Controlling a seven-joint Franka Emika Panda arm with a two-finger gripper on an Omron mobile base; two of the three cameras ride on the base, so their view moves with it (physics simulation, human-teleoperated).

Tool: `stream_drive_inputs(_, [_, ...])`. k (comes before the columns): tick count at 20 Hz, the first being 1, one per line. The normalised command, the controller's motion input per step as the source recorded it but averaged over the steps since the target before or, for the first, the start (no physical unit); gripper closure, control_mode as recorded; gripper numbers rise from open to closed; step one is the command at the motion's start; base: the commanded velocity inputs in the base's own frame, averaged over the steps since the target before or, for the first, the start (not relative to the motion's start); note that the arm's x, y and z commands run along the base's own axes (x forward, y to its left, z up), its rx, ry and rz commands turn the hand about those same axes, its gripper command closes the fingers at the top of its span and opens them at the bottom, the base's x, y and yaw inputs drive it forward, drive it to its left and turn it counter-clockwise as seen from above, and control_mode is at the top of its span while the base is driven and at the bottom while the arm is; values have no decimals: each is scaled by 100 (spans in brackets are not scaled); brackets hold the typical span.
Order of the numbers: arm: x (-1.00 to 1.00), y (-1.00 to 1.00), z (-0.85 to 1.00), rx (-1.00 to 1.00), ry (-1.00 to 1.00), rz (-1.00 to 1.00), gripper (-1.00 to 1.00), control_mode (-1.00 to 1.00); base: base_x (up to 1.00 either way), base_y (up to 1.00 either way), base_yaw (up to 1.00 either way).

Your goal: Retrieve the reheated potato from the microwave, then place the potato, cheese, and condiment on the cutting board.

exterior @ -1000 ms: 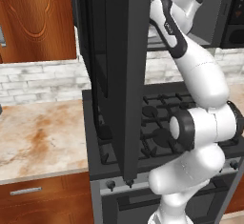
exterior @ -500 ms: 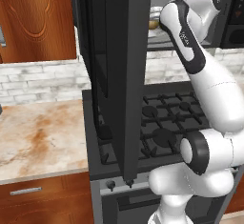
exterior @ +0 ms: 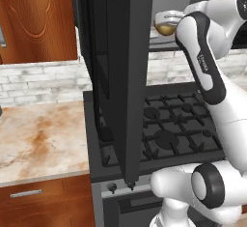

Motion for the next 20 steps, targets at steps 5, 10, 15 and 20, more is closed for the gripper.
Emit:
stream_drive_inputs(5, [-72,-18,0,0,1,-10,100,-100,0,0,0])
stream_drive_inputs(10, [-67,-13,-1,0,3,-13,100,-100,0,0,0])
stream_drive_inputs(15, [-66,-14,-14,0,6,-16,100,-100,0,0,0])
stream_drive_inputs(20, [-50,-9,-41,0,12,-7,100,-100,0,0,0])
